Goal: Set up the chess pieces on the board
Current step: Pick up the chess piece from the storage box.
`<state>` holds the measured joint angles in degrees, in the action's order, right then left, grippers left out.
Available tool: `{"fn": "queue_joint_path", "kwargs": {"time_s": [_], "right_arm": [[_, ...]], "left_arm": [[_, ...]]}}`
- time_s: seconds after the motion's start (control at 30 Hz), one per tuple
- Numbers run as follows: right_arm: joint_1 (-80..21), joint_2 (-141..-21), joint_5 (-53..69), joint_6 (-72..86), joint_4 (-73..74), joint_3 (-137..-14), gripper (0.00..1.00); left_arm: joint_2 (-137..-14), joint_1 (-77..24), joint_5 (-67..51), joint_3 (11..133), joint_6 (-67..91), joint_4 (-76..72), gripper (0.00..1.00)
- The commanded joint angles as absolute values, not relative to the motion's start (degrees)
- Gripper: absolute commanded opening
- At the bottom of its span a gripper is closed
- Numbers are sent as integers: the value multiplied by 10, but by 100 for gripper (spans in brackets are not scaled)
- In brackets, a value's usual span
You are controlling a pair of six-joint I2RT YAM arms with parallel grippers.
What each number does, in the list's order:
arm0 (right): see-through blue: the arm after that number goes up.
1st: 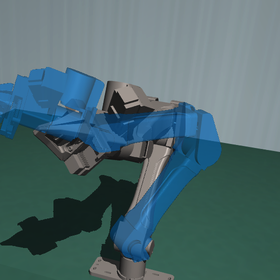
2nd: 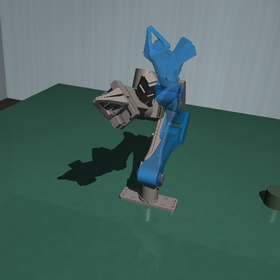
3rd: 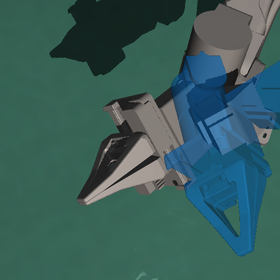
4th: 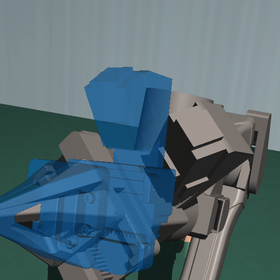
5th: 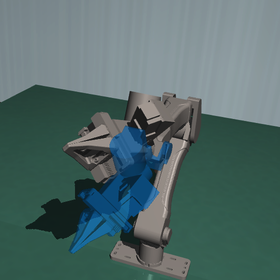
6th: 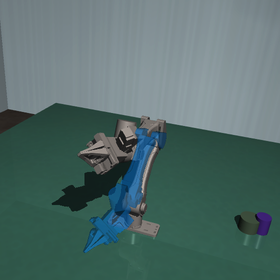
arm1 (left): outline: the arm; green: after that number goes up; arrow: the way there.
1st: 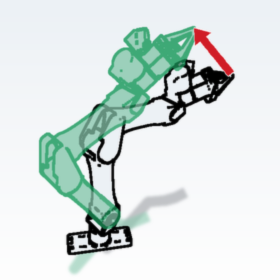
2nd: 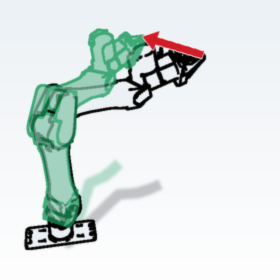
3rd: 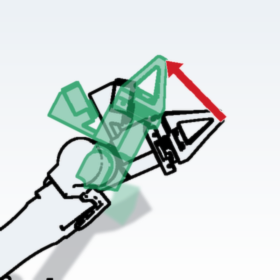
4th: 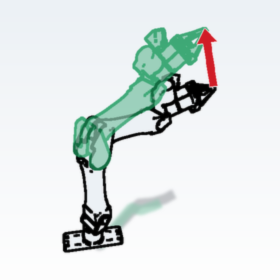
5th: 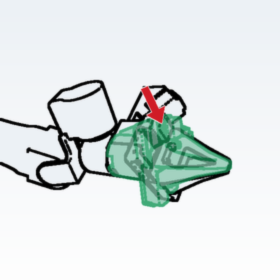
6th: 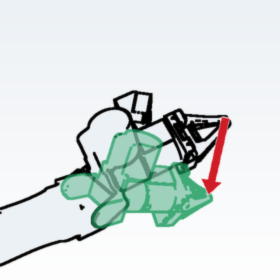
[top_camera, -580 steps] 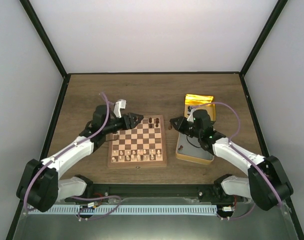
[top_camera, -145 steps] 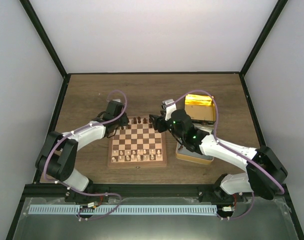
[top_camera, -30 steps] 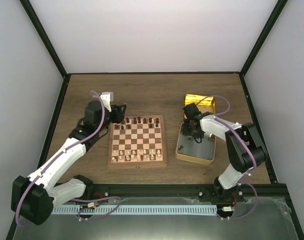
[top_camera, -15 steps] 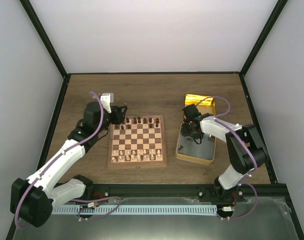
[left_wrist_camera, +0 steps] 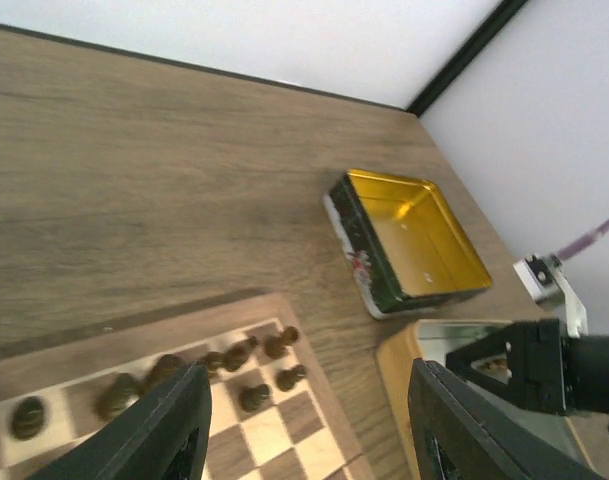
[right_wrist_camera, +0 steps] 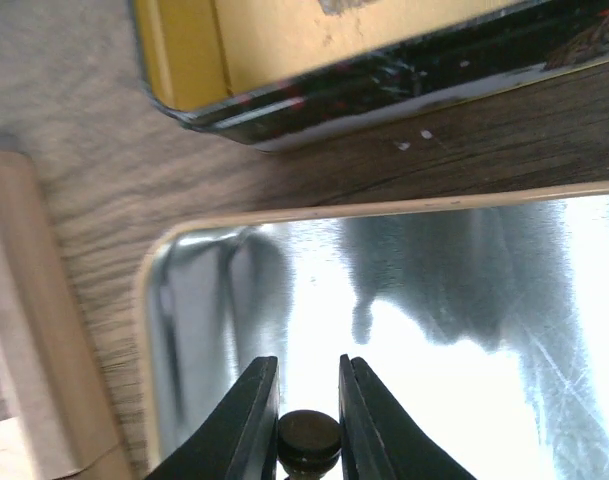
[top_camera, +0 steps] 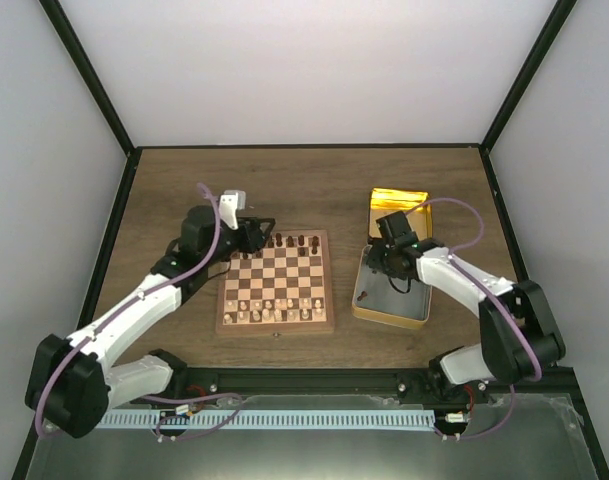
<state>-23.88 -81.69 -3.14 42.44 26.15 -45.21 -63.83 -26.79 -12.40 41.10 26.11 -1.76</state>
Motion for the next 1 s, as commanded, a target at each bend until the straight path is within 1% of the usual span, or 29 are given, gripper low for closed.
{"fn": "queue_joint_path", "kwargs": {"time_s": [0.0,0.17,0.3,0.6,0.7,0.83,0.9,0.97], "right_arm": [[-244,-766,-8,501,224,-442,18],[-245,-722,47,556,196,-434,18],[-252,-709,113,615,138,-417,18],[-296,-755,201,755,-9,-387,18],[-301,-773,227,793,-47,-386,18],[-306,-789,261,831,-88,-389,18],[-308,-796,276,842,-99,-393,18],[-312,-799,280,847,-98,-397,18]], "left_arm": [[-670,-305,-157,402,280,-101,56],[-717,-367,-142,398,273,-159,59],[-756,-419,-126,396,268,-185,61],[-793,-460,-119,362,259,-233,62],[-788,-471,-85,342,252,-254,63],[-785,-489,-62,318,248,-302,61],[-788,-496,-33,318,247,-304,59],[-791,-497,-15,321,250,-301,56]]}}
